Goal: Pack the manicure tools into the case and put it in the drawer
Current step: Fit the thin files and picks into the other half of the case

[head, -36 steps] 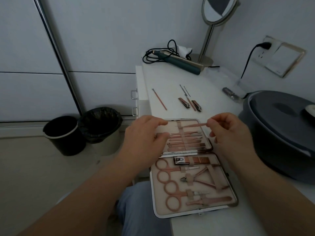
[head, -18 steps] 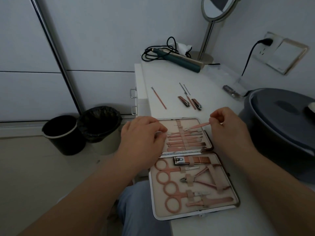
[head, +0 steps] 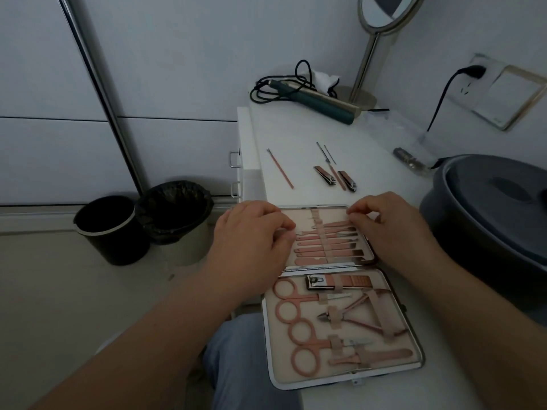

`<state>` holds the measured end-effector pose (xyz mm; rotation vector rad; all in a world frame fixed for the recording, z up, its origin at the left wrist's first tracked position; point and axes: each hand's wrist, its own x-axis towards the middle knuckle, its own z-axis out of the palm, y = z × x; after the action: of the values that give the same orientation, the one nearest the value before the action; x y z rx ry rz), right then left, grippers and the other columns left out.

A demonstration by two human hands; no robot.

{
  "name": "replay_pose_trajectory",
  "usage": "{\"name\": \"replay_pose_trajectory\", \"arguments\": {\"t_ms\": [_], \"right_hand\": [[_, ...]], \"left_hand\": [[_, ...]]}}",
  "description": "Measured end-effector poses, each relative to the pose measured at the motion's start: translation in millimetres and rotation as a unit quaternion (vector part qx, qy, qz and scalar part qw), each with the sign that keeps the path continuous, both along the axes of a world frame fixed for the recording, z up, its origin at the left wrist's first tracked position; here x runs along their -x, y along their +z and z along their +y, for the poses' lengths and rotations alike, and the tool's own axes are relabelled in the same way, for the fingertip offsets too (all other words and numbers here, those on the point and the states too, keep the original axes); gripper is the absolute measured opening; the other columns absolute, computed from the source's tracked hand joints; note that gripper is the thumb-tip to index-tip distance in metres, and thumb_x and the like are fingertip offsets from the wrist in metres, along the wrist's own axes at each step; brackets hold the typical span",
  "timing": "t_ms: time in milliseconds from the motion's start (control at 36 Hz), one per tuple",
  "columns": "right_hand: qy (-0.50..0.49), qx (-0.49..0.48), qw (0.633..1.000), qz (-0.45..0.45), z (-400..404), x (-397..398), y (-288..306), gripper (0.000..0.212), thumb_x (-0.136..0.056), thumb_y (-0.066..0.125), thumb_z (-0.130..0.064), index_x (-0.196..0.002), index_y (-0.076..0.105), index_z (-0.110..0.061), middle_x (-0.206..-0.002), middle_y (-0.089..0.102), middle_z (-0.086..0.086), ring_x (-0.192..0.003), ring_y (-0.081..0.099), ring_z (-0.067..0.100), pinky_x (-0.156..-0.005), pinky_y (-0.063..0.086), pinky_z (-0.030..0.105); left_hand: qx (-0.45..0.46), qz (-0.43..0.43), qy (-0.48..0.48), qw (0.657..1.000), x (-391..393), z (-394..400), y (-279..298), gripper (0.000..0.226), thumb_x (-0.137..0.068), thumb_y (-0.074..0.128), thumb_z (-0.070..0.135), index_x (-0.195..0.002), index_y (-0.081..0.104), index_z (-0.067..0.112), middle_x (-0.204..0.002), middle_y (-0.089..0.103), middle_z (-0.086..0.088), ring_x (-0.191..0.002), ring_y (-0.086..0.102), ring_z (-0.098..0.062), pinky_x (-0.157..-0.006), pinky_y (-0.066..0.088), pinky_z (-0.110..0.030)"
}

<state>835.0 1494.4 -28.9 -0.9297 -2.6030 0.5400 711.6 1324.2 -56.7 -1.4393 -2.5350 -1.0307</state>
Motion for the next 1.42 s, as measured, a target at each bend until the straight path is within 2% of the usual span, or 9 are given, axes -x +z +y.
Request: {"name": "replay_pose_trajectory", "arguments": {"t_ms": [111,194,361,500,583,806,1000,1167,1417], "right_hand": [[0.019,-0.005,1.000,-0.009,1.2,-2.4,1.2,0.006,-0.089,0.054,-0.032,-0.089,0.058,-0.035,-0.092,0.045,-0.014,-0.068,0.042,-0.002,-0.055,0.027,0.012],[0.034,-0.004,0.999,-0.022,1.2,-3.5,5.2,0.008,-0.088,0.055,-0.030,-0.083,0.058,-0.035,-0.081,0.044,-0.020,-0.067,0.043,-0.003,-0.054,0.026,0.011],[0.066,-0.009,0.996,-0.054,-2.3,3.6,10.5,0.015,-0.089,0.056,-0.027,-0.076,0.057,-0.035,-0.078,0.045,-0.022,-0.068,0.044,-0.003,-0.055,0.026,0.011],[0.098,-0.018,0.993,-0.065,-4.5,10.7,11.8,0.014,-0.088,0.057,-0.027,-0.077,0.055,-0.035,-0.080,0.045,-0.021,-0.069,0.042,-0.005,-0.058,0.026,0.010],[0.108,-0.024,0.991,-0.073,-5.0,13.4,12.2,0.016,-0.088,0.057,-0.028,-0.075,0.053,-0.037,-0.082,0.045,-0.020,-0.072,0.043,-0.004,-0.059,0.026,0.010],[0.146,-0.024,0.987,-0.065,-11.7,16.3,6.8,0.006,-0.088,0.054,-0.030,-0.085,0.058,-0.033,-0.083,0.047,-0.017,-0.077,0.045,0.000,-0.066,0.032,0.013],[0.131,-0.007,0.991,-0.039,-12.0,16.2,5.6,0.015,-0.088,0.055,-0.031,-0.077,0.052,-0.041,-0.083,0.047,-0.020,-0.076,0.044,-0.003,-0.062,0.029,0.011],[0.119,-0.030,0.992,-0.035,-9.9,8.7,1.7,0.007,-0.086,0.058,-0.031,-0.086,0.060,-0.038,-0.086,0.043,-0.023,-0.081,0.043,-0.007,-0.062,0.027,0.008],[0.107,-0.015,0.994,-0.009,-14.2,7.7,-1.5,0.010,-0.085,0.058,-0.028,-0.081,0.060,-0.037,-0.088,0.046,-0.022,-0.087,0.042,-0.010,-0.065,0.028,0.004]], "left_hand": [[-0.002,-0.004,0.002,1.000,0.1,-0.7,-0.6,0.022,-0.084,0.050,0.041,-0.099,0.065,0.033,-0.107,0.056,0.013,-0.109,0.041,-0.009,-0.100,0.028,-0.037],[0.002,-0.007,0.006,1.000,-0.3,0.0,0.0,0.024,-0.083,0.048,0.043,-0.099,0.064,0.034,-0.108,0.055,0.014,-0.110,0.041,-0.010,-0.101,0.029,-0.044],[0.001,-0.014,0.005,1.000,0.4,-0.1,0.5,0.023,-0.083,0.050,0.042,-0.099,0.065,0.033,-0.108,0.055,0.012,-0.111,0.041,-0.012,-0.101,0.028,-0.045],[0.009,-0.012,0.003,1.000,-0.7,-0.1,0.8,0.034,-0.083,0.051,0.039,-0.117,0.054,0.037,-0.115,0.055,0.009,-0.114,0.040,-0.015,-0.101,0.028,-0.042],[0.014,-0.003,-0.005,1.000,-0.1,-0.5,2.2,0.034,-0.083,0.052,0.040,-0.118,0.054,0.039,-0.113,0.055,0.008,-0.112,0.040,-0.017,-0.099,0.030,-0.043],[0.069,0.038,-0.019,0.997,-0.9,0.8,5.1,0.039,-0.084,0.035,0.054,-0.121,0.047,0.048,-0.115,0.050,0.005,-0.113,0.033,-0.017,-0.103,0.025,-0.046],[0.075,0.039,-0.015,0.996,-0.4,-0.5,5.7,0.042,-0.080,0.026,0.057,-0.112,0.054,0.051,-0.119,0.048,0.007,-0.113,0.028,-0.014,-0.105,0.019,-0.046],[0.070,0.025,-0.019,0.997,-0.3,-1.1,3.9,0.034,-0.085,0.035,0.053,-0.112,0.055,0.048,-0.118,0.046,0.007,-0.115,0.026,-0.013,-0.107,0.018,-0.046],[0.091,0.028,-0.018,0.995,-0.6,0.1,11.3,0.031,-0.085,0.038,0.051,-0.112,0.054,0.047,-0.116,0.045,0.009,-0.117,0.030,-0.014,-0.106,0.019,-0.047]]}}
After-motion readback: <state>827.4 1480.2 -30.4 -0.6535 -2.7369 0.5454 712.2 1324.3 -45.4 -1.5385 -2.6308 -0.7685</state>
